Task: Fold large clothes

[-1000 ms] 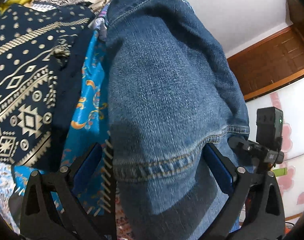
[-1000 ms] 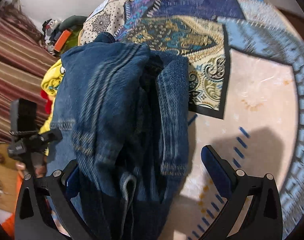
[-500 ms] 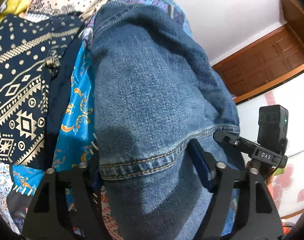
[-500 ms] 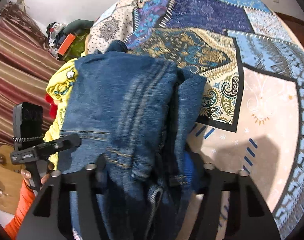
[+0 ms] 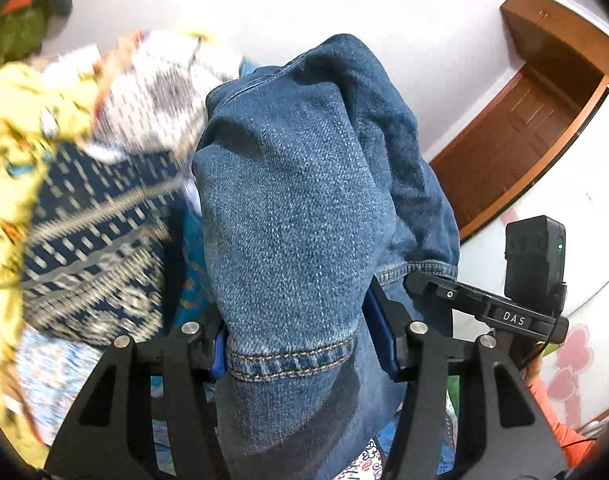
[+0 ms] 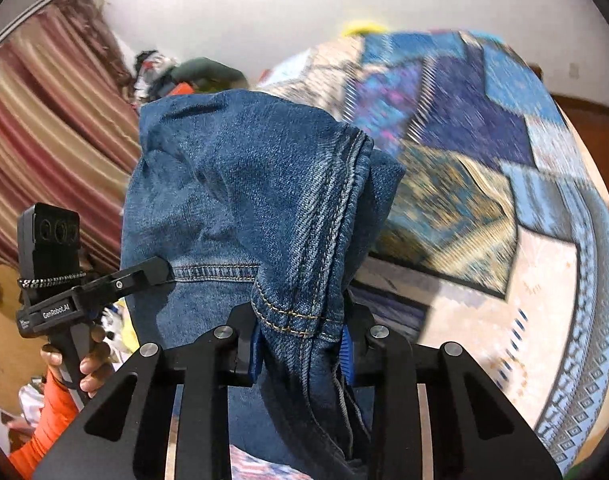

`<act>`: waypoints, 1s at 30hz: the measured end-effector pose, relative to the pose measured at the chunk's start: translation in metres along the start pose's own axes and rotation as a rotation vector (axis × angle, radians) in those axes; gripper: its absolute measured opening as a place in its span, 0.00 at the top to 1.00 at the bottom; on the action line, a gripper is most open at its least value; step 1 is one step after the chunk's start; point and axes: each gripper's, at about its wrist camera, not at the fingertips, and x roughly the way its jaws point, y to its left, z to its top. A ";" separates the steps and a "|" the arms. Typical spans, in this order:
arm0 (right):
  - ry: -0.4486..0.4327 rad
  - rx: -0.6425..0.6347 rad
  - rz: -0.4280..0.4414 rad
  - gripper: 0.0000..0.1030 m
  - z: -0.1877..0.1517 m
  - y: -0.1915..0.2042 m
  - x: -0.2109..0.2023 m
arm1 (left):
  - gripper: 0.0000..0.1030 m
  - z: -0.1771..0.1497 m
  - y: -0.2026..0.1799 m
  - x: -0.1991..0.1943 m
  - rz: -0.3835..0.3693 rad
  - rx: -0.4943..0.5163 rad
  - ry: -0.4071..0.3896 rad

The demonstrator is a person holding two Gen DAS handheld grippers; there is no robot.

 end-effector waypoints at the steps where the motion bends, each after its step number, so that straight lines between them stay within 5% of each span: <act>1: -0.013 -0.009 0.008 0.74 0.003 0.007 0.000 | 0.46 0.005 0.003 -0.014 0.003 0.009 -0.023; 7: -0.067 -0.058 0.060 0.74 0.026 0.053 0.023 | 0.46 0.030 0.033 -0.065 0.066 0.019 -0.106; 14: -0.040 -0.016 0.099 0.74 0.040 0.069 0.092 | 0.46 0.049 0.078 -0.073 0.147 -0.008 -0.103; 24: 0.126 0.101 0.035 0.74 0.038 0.034 0.205 | 0.45 0.053 0.193 0.017 0.217 -0.177 0.083; 30: 0.133 0.047 -0.041 0.62 0.038 0.025 0.224 | 0.33 0.046 0.228 0.040 0.244 -0.237 0.069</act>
